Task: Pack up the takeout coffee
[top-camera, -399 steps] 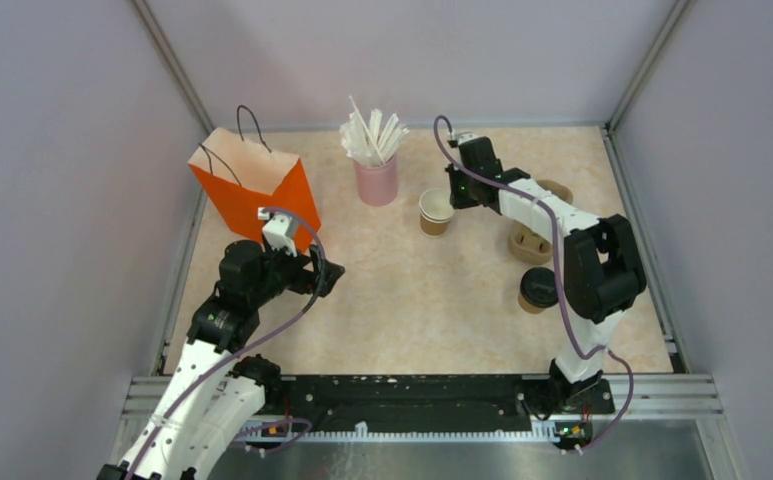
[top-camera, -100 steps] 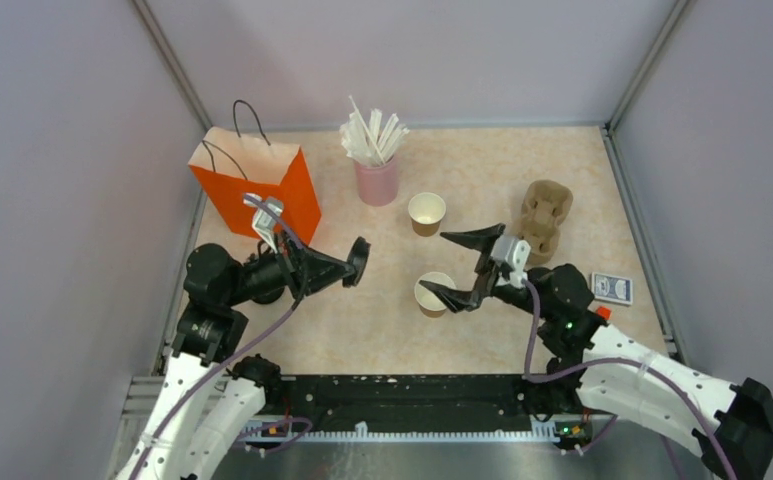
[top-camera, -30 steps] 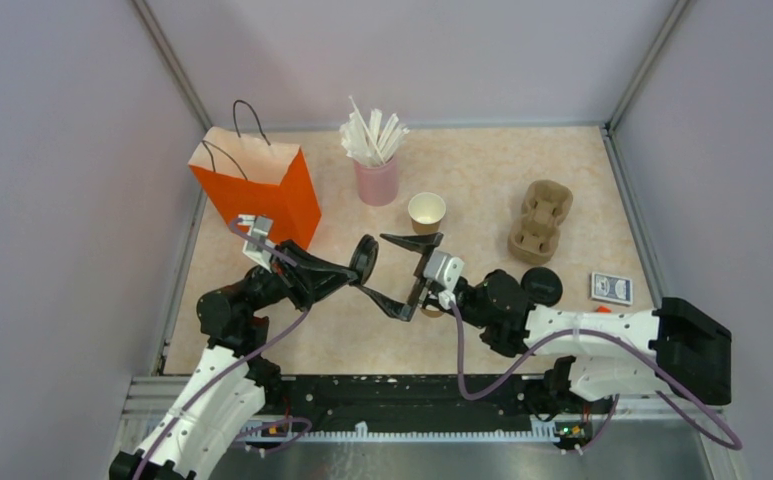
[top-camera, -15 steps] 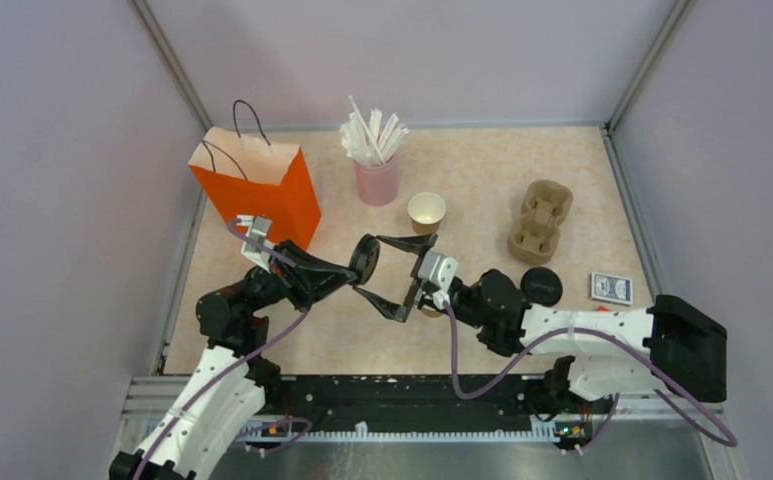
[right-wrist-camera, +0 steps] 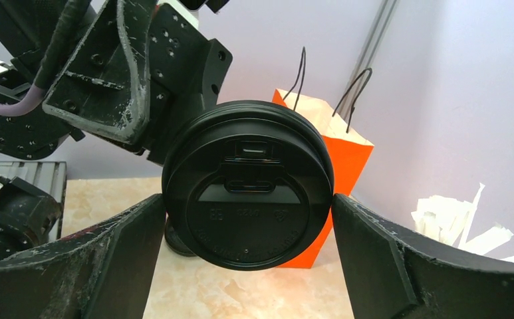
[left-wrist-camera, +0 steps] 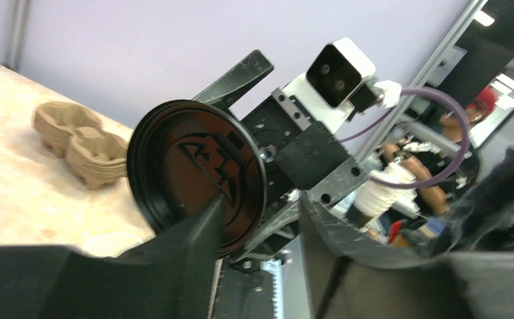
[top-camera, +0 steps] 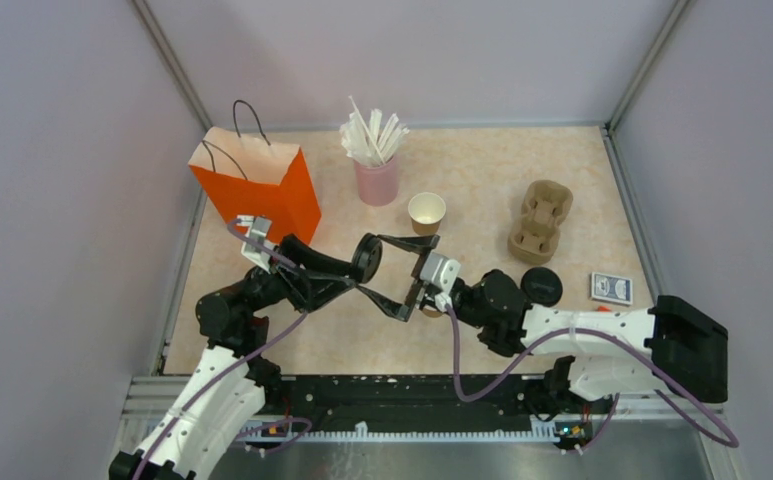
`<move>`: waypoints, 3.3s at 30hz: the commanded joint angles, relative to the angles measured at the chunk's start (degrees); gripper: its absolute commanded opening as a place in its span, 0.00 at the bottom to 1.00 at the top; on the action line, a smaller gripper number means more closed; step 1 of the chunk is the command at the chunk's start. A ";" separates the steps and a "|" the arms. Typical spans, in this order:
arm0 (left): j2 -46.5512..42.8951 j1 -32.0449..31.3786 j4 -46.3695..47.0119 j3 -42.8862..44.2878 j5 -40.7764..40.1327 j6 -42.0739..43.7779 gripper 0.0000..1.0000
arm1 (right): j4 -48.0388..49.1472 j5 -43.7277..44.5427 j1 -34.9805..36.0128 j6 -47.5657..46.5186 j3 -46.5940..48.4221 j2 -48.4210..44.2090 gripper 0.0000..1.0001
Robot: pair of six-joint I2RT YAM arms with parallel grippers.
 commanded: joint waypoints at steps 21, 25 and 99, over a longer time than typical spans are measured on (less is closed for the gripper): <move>6.18 -0.49 -57.68 18.66 -15.40 37.97 0.99 | -82.38 16.10 -10.24 15.87 16.97 -15.42 0.90; 10.74 -2.55 -59.69 19.64 -18.84 38.76 0.99 | -92.67 12.60 -13.00 17.87 21.92 -12.81 0.91; 28.87 -11.33 -42.17 6.45 -19.98 26.56 0.85 | -104.55 8.11 -13.95 20.20 37.39 13.68 0.89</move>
